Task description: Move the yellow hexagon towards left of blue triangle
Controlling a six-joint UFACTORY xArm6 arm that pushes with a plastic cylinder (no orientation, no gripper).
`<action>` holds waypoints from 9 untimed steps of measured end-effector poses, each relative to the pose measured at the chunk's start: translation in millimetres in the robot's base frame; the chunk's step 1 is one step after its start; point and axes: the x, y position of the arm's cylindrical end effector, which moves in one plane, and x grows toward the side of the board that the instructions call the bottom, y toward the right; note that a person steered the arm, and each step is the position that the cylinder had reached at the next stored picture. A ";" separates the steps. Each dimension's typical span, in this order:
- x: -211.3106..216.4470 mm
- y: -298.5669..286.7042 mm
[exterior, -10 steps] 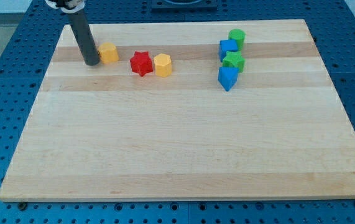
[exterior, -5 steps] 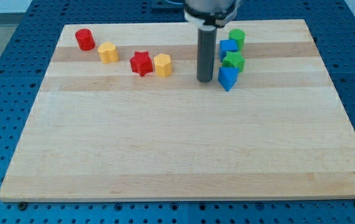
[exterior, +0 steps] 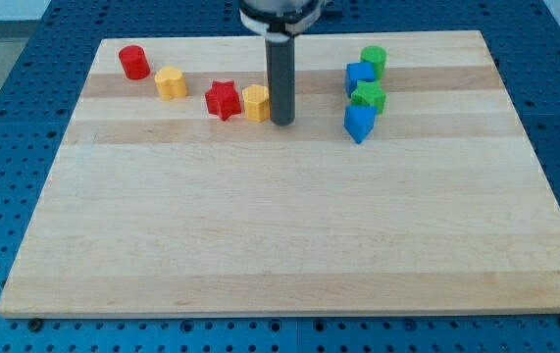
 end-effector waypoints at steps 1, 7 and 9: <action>-34.0 5.3; -33.4 -52.1; 34.7 -115.2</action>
